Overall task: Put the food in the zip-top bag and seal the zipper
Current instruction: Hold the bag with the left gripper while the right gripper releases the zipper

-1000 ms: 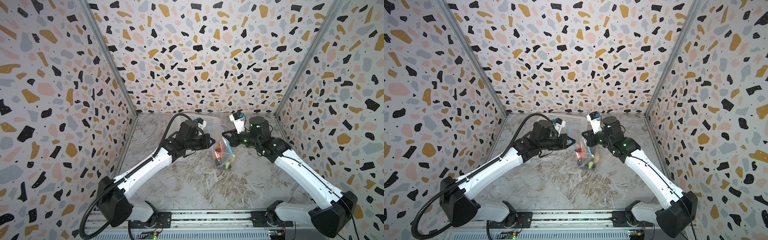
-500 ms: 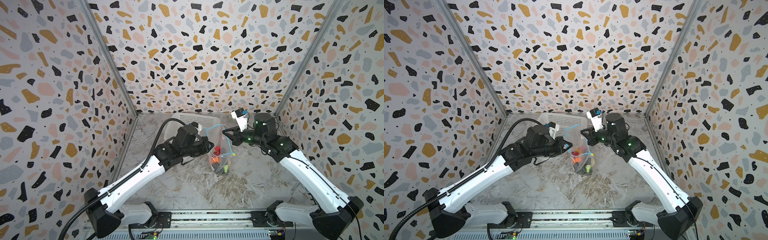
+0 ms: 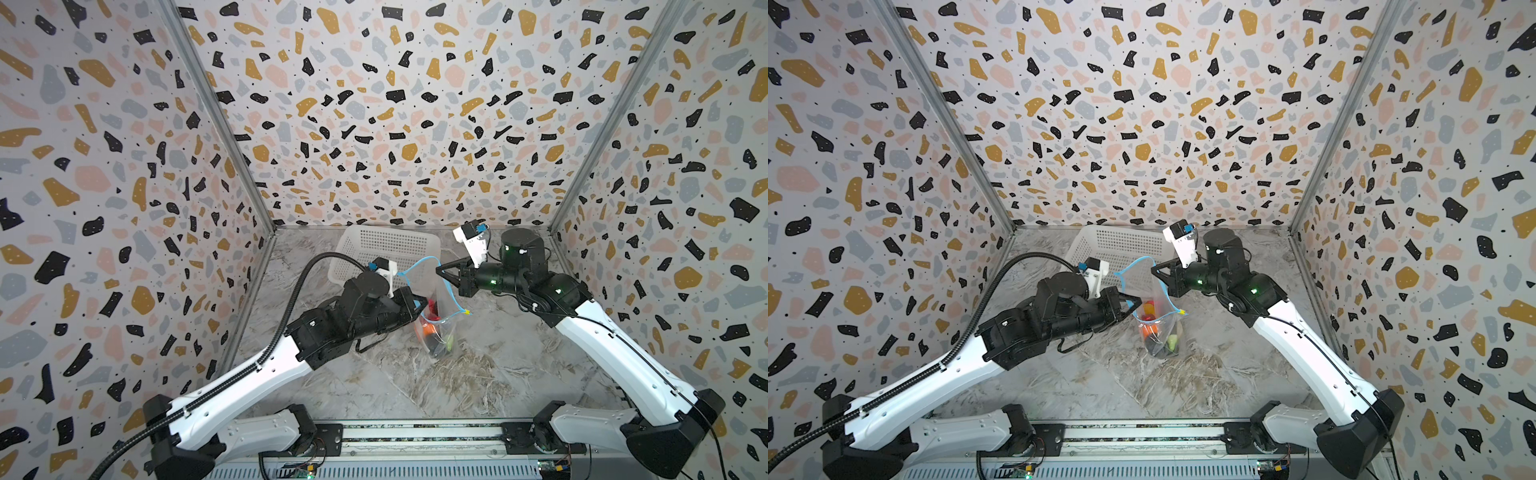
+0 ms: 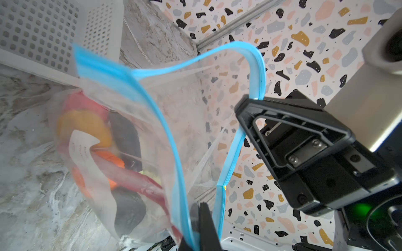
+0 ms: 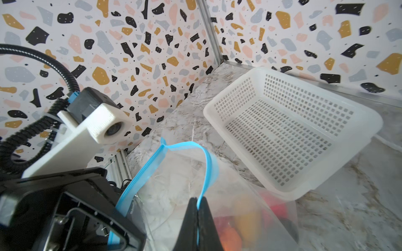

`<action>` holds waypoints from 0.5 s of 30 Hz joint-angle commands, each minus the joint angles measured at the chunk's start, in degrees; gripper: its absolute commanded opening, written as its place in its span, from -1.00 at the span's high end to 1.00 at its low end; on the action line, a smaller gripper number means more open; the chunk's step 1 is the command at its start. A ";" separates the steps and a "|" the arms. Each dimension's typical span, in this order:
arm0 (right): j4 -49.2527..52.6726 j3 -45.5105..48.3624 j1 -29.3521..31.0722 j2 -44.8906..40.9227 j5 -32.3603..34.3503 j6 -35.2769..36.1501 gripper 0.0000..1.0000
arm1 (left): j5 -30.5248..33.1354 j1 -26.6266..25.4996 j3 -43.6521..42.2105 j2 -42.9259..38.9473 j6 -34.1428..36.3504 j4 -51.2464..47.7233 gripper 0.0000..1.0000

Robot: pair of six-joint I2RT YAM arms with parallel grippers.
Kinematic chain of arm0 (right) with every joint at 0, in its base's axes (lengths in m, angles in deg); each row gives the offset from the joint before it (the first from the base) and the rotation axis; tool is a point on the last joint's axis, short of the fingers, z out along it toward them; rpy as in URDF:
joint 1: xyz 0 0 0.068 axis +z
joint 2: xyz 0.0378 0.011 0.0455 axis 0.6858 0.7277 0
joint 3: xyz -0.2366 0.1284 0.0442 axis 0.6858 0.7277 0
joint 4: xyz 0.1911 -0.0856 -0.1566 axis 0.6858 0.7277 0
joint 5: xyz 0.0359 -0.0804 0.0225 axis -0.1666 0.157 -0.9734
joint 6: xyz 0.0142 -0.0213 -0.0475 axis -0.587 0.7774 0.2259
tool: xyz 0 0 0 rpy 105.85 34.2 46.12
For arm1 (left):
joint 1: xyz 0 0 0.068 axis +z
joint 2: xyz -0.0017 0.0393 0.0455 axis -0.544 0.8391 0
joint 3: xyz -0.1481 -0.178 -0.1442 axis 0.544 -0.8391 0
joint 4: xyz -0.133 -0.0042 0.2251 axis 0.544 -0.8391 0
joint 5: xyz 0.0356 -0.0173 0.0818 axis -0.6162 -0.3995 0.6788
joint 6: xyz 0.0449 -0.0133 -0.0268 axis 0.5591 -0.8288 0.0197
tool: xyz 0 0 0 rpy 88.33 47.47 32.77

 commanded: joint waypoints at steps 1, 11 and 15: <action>-4.22 -2.71 0.62 3.24 -1.40 -1.23 1.00 | 3.04 -0.26 -1.28 -2.52 -1.29 4.23 1.00; -6.69 -9.94 -2.56 14.46 -2.52 -0.52 1.00 | -0.08 7.17 -2.90 -0.84 3.69 5.41 1.00; -7.12 -14.29 -4.64 18.48 -3.31 -0.03 1.00 | -3.95 11.99 -1.63 2.87 6.29 7.38 1.00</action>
